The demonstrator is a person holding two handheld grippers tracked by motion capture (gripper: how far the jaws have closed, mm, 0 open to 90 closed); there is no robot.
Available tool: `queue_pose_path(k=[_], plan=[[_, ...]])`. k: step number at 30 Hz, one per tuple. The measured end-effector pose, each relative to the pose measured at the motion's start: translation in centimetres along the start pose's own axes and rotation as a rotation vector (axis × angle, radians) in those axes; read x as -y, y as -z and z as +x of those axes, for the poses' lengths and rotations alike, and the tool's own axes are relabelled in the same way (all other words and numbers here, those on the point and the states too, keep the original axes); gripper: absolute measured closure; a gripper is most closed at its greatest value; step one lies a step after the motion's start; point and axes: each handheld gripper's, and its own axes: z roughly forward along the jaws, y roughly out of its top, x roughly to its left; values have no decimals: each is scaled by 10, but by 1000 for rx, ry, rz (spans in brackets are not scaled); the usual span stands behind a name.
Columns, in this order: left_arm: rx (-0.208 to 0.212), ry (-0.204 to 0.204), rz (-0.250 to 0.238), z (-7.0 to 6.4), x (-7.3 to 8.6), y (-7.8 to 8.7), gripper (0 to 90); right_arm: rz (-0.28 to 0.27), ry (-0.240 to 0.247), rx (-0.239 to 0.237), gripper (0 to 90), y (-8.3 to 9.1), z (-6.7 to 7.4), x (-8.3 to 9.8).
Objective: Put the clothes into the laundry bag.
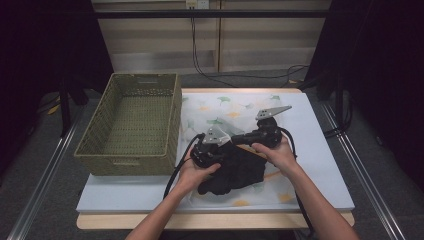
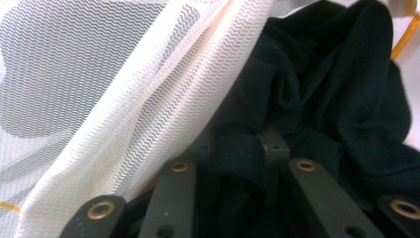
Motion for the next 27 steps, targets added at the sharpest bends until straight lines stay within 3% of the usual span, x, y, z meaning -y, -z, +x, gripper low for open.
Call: queue_pose_path(k=[8,12,15,22,27], plan=[[52,34,-45,2,5,5,543,13,-1,1,894,-3,-2,3],[63,-6,-46,-4,1,17,470,2,-7,3,894,-1,-4,3],[80,-4,-77,-8,0,28,435,-1,-9,6,894,0,-5,3],[95,-10,-73,-15,3,45,402,0,-2,16,893,0,-4,3],[114,-34,-87,-28,10,58,382,4,10,22,892,-1,-3,3]])
